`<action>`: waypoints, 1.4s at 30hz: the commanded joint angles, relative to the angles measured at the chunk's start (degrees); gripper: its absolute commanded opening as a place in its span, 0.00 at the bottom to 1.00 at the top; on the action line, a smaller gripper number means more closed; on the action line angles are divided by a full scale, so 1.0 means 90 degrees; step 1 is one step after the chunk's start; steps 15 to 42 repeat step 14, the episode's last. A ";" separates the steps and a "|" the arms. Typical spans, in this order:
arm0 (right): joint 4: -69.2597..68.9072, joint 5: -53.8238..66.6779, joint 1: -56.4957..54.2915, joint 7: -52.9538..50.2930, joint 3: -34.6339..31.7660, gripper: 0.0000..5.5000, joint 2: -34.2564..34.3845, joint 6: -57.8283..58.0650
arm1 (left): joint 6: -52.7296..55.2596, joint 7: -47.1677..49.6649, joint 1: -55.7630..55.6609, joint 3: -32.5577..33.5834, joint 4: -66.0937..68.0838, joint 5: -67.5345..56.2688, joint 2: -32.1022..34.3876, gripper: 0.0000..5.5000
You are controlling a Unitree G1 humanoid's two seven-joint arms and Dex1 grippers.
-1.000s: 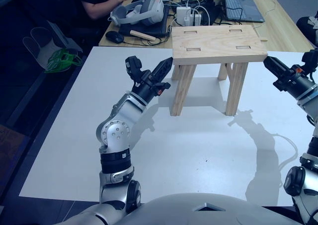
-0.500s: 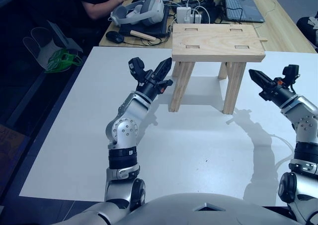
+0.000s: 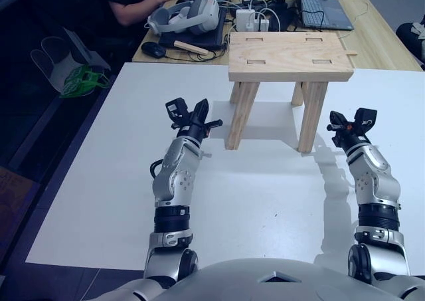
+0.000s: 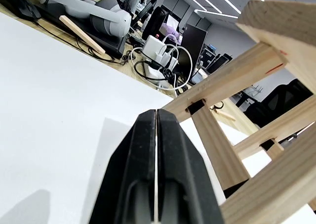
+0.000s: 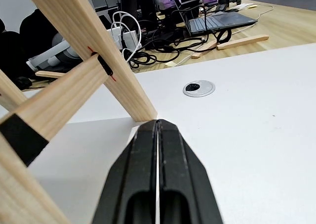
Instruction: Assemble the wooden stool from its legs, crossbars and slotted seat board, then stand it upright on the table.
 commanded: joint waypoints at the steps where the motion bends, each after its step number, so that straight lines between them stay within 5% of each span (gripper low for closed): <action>1: 0.0110 -0.0363 -0.0152 -0.0236 0.0117 0.00 -0.0043 -0.0379 | -0.0289 0.0056 0.0043 0.0053 -0.0077 0.0092 -0.0147 0.01; 14: 0.1310 -0.0826 -0.0711 -0.0242 0.0355 0.00 0.0011 -0.1183 | -0.0849 -0.0070 -0.0098 0.0162 0.0444 0.0104 -0.0121 0.01; 42: 0.1310 -0.0826 -0.0711 -0.0242 0.0355 0.00 0.0011 -0.1183 | -0.0849 -0.0070 -0.0098 0.0162 0.0444 0.0104 -0.0121 0.01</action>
